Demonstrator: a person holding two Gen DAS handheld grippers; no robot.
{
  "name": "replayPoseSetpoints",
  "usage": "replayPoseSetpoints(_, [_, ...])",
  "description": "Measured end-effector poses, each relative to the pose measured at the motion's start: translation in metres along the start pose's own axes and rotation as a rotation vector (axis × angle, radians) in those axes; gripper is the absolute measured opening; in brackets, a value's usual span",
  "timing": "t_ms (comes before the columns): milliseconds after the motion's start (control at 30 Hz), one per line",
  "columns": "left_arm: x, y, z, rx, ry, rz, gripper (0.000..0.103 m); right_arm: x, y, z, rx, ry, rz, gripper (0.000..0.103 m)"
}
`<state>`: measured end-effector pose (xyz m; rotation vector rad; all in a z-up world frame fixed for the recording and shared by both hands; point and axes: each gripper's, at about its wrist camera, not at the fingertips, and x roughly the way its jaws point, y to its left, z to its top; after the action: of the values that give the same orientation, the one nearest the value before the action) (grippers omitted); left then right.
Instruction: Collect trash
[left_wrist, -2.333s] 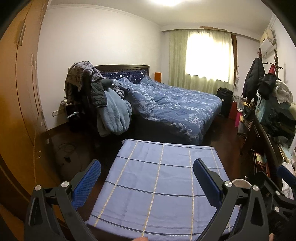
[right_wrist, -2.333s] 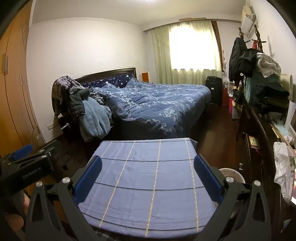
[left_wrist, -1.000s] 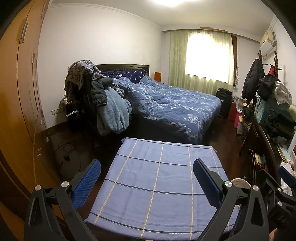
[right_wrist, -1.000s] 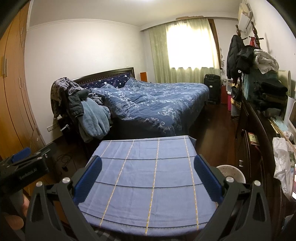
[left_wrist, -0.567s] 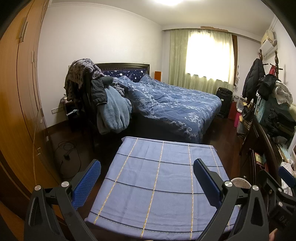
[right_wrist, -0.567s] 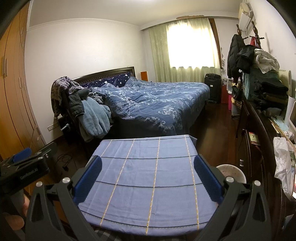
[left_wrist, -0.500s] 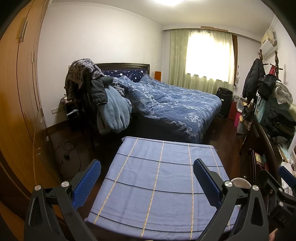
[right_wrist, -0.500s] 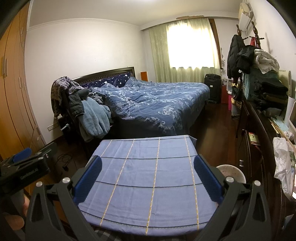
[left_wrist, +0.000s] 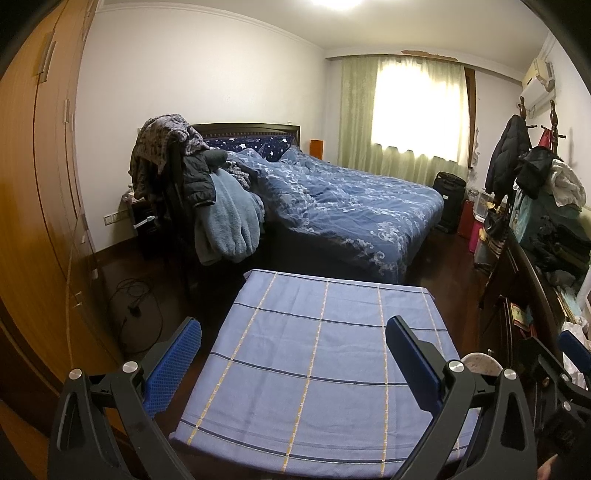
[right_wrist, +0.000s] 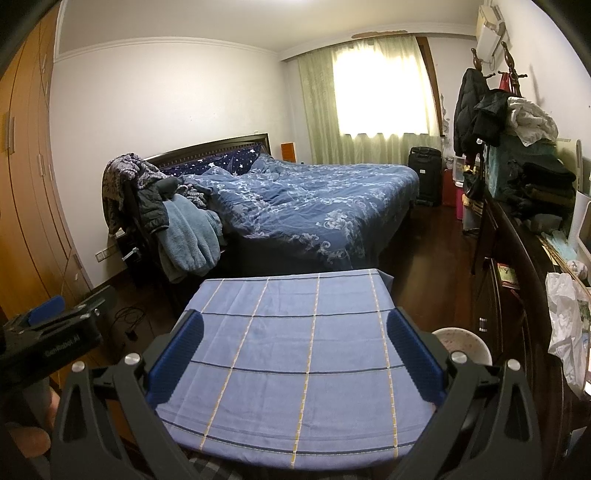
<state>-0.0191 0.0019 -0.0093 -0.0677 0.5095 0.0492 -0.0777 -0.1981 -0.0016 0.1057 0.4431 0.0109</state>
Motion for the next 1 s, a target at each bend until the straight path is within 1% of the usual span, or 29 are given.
replayPoseSetpoints(133, [0.0,0.0,-0.001,-0.001,0.003,-0.006,0.099,0.0,0.0,0.0,-0.002,-0.001,0.001,0.1])
replayPoseSetpoints(367, [0.001,0.002,-0.015,-0.004,0.009,-0.024,0.099,0.0,0.0,0.0,-0.001,0.0,0.001,0.1])
replayPoseSetpoints(467, [0.0,0.002,-0.015,0.0,0.001,-0.028,0.099,0.0,0.001,0.0,-0.001,-0.001,0.001,0.1])
replayPoseSetpoints(700, [-0.01,-0.001,-0.012,0.016,-0.049,0.007,0.099,0.0,0.001,0.0,0.0,-0.002,0.0,0.1])
replayPoseSetpoints(1000, [-0.011,0.002,-0.011,0.015,-0.037,-0.002,0.099,0.0,0.001,0.0,0.0,-0.002,-0.001,0.1])
